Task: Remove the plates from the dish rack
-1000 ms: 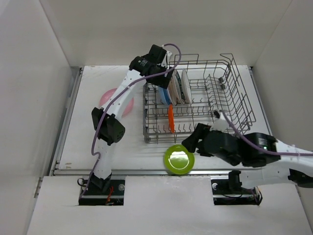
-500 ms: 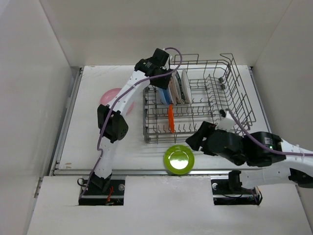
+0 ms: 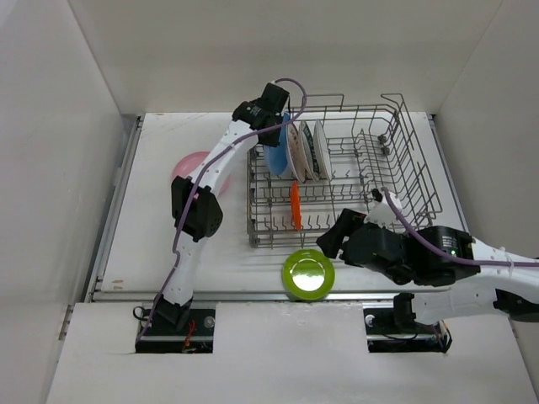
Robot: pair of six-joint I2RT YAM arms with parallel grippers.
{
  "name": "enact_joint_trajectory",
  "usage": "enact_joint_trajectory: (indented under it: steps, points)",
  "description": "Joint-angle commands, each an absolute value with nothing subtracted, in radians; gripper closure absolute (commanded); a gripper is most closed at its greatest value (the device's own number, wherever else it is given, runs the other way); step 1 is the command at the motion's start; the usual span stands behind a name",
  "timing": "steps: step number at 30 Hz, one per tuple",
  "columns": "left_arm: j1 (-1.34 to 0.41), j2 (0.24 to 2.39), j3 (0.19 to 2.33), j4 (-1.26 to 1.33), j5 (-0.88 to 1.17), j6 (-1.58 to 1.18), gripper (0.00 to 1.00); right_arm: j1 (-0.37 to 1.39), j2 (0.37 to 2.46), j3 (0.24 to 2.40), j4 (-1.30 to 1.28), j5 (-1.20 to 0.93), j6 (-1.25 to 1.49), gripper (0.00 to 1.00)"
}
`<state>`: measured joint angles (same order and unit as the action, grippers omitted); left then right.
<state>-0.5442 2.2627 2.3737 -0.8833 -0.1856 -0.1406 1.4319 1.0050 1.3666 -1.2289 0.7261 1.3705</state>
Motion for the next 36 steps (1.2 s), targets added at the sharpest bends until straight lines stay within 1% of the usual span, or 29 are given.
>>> enact_joint_trajectory:
  steps: [1, 9, 13, 16, 17, 19, 20, 21, 22, 23, 24, 25, 26, 28, 30, 33, 36]
  points:
    - [-0.568, 2.122, 2.413, -0.873, -0.172, -0.173, 1.0, 1.43, 1.011, 1.422, -1.247, 0.752, 1.384, 0.29]
    - [-0.549, 1.984, 2.476, -0.834, -0.204, -0.154, 1.0, 1.43, 1.04, 1.442, -1.258, 0.761, 1.362, 0.29]
    - [-0.502, 1.936, 2.513, -0.848, -0.238, -0.133, 1.0, 1.42, 1.117, 1.479, -1.267, 0.771, 1.322, 0.25]
    - [-0.451, 1.896, 2.523, -0.867, -0.219, -0.123, 1.0, 1.398, 1.181, 1.56, -1.267, 0.784, 1.295, 0.25]
    - [-0.436, 1.887, 2.523, -0.88, -0.219, -0.111, 1.0, 1.367, 1.216, 1.628, -1.279, 0.794, 1.286, 0.25]
    - [-0.373, 1.856, 2.471, -0.881, -0.193, -0.11, 1.0, 1.326, 1.255, 1.705, -1.298, 0.795, 1.247, 0.25]
    - [-0.345, 1.845, 2.444, -0.881, -0.18, -0.11, 1.0, 1.303, 1.276, 1.742, -1.307, 0.795, 1.223, 0.28]
    - [-0.31, 1.835, 2.415, -0.89, -0.154, -0.124, 1.0, 1.258, 1.32, 1.799, -1.307, 0.795, 1.191, 0.28]
    - [-0.228, 1.822, 2.357, -0.89, -0.109, -0.156, 1.0, 1.234, 1.345, 1.821, -1.307, 0.779, 1.154, 0.28]
    - [-0.181, 1.822, 2.33, -0.899, 0.031, -0.175, 1.0, 1.211, 1.374, 1.839, -1.316, 0.763, 1.084, 0.28]
    - [-0.132, 1.822, 2.309, -0.908, 0.117, -0.192, 1.0, 1.157, 1.406, 1.868, -1.327, 0.717, 1.047, 0.28]
    - [-0.086, 1.851, 2.275, -0.908, 0.211, -0.202, 1.0, 1.134, 1.473, 1.882, -1.345, 0.7, 1.017, 0.28]
    - [-0.007, 1.871, 2.266, -0.917, 0.383, -0.202, 1.0, 1.114, 1.508, 1.893, -1.373, 0.699, 0.991, 0.28]
    - [0.053, 1.954, 2.266, -0.946, 0.521, -0.154, 1.0, 1.057, 1.558, 1.856, -1.382, 0.664, 0.971, 0.28]
    - [0.11, 2.021, 2.292, -1.018, 0.631, -0.07, 1.0, 1.023, 1.568, 1.827, -1.347, 0.628, 0.919, 0.28]
    - [0.162, 2.12, 2.28, -1.045, 0.734, -0.02, 0.93, 0.979, 1.589, 1.79, -1.243, 0.551, 0.85, 0.28]
    - [0.187, 2.155, 2.215, -1.016, 0.768, -0.011, 0.9, 0.948, 1.635, 1.79, -1.212, 0.531, 0.828, 0.28]
